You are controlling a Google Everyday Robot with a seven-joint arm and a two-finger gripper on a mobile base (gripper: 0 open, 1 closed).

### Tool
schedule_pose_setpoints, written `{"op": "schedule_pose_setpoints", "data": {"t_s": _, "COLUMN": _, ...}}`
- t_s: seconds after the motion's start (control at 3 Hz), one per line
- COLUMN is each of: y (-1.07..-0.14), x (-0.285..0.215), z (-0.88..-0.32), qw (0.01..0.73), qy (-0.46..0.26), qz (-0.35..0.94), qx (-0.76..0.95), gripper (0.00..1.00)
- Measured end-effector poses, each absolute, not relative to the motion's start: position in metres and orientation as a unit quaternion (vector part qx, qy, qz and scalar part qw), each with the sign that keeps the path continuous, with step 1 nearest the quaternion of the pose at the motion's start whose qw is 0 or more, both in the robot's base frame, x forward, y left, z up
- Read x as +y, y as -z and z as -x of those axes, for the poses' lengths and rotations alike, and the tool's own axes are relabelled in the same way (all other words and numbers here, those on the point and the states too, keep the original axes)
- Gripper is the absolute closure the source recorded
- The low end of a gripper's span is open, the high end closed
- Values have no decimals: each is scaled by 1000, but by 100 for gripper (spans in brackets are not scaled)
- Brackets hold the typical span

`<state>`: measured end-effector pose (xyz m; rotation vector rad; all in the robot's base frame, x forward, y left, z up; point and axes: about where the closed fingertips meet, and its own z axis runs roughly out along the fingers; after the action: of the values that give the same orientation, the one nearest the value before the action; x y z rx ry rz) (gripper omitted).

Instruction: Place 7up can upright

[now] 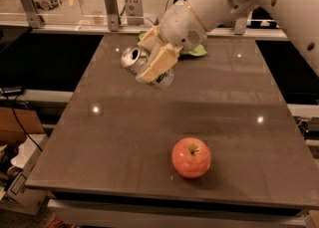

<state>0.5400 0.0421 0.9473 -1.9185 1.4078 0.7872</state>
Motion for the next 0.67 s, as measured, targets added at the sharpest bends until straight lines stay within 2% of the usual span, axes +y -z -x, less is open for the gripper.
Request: {"op": "schedule_pose_setpoints", "data": {"t_s": 0.67, "y": -944, "x": 26, "z": -542, "qw": 359, "qy": -378, "qz": 654, "qx": 548, "gripper": 100}}
